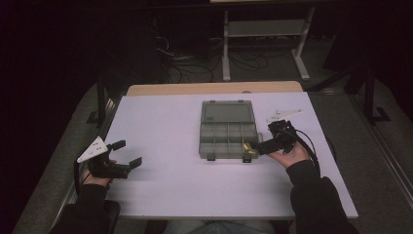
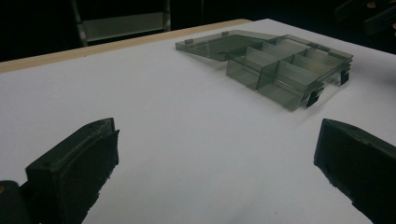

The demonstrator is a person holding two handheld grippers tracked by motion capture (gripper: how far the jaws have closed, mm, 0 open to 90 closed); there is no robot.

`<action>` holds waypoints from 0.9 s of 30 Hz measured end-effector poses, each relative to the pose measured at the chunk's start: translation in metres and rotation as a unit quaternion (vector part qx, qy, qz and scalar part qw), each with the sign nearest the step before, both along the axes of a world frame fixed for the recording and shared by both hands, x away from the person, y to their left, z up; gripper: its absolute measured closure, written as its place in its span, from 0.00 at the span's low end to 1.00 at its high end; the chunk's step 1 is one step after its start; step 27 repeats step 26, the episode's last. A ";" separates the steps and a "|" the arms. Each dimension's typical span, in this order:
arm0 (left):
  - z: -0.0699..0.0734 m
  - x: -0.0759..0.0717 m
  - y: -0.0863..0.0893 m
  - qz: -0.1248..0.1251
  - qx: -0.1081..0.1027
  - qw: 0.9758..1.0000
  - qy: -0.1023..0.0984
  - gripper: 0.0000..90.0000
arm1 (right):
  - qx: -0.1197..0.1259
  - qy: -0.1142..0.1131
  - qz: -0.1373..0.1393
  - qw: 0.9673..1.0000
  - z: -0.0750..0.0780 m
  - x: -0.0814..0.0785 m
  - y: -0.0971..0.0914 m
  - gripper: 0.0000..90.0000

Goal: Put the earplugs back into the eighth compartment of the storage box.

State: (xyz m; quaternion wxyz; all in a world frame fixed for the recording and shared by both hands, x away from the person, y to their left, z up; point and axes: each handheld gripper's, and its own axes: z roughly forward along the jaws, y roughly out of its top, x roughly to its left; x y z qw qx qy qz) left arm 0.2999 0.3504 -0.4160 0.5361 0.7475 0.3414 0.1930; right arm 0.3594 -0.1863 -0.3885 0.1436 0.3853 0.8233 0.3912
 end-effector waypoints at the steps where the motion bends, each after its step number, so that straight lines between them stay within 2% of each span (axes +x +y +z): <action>1: 0.000 0.000 0.000 0.000 0.000 1.000 0.000 0.00 | 0.004 0.000 -0.001 1.000 0.000 -0.002 -0.002 0.00; 6: 0.000 0.000 0.000 0.001 0.001 1.000 0.000 0.00 | 0.028 -0.016 -0.007 0.999 -0.004 -0.013 -0.013 0.00; 7: 0.000 0.000 0.000 0.001 0.002 1.000 0.001 0.00 | 0.039 -0.024 -0.010 0.999 -0.006 -0.018 -0.017 0.00; 11: 0.000 0.000 0.000 -0.001 0.006 1.000 0.002 0.00 | 0.053 -0.030 -0.013 0.998 -0.013 -0.026 -0.025 0.00; 19: 0.000 0.000 0.000 -0.003 0.006 1.000 0.004 0.00 | 0.057 -0.039 -0.016 0.997 -0.023 -0.038 -0.033 0.00; 27: -0.001 0.001 -0.001 -0.005 0.005 1.000 0.007 0.00 | 0.045 -0.034 -0.023 0.998 -0.029 -0.042 -0.032 0.00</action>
